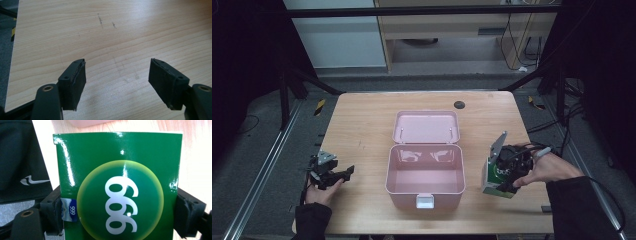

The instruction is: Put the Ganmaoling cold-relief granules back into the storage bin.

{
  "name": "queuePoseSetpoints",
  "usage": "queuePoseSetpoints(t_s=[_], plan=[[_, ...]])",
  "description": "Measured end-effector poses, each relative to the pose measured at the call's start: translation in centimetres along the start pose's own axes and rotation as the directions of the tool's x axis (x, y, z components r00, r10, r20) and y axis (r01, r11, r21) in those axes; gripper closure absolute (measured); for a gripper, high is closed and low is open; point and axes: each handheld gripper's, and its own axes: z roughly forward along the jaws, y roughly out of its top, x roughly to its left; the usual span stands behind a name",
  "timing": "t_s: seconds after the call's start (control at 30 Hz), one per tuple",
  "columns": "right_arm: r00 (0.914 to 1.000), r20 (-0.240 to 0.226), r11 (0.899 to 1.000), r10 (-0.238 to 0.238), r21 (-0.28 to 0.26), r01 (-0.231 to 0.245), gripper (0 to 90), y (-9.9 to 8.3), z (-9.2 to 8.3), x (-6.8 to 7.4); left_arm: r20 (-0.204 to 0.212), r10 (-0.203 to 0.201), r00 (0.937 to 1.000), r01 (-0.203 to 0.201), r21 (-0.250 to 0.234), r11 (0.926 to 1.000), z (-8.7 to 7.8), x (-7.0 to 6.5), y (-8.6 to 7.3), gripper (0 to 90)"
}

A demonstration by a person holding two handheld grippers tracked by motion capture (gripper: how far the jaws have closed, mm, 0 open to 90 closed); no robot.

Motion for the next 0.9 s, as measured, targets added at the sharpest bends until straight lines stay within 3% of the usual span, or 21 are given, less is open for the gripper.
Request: queuePoseSetpoints(t_s=[0.3, 0.63, 0.9], plan=[[1.0000, 0.002, 1.000, 0.001, -0.015, -0.001, 17.1, 0.9, -1.8, -0.1, 0.001, 0.001, 1.0000, -0.001, 0.001, 1.0000, 0.0, 0.0, 0.0, 29.6], [0.9991, 0.029, 0.999, -0.030, -0.016, 0.030, 17.1, 2.1, -4.1, -0.1, 0.000, 0.003, 1.0000, -0.003, 0.007, 1.0000, 0.1, 0.0, 0.0, 29.5], [0.9939, 0.061, 0.995, -0.092, -0.032, 0.094, 17.1, 5.4, -6.6, 0.4, 0.001, 0.003, 1.0000, -0.003, 0.006, 1.0000, 0.1, 0.0, 0.0, 29.6]])
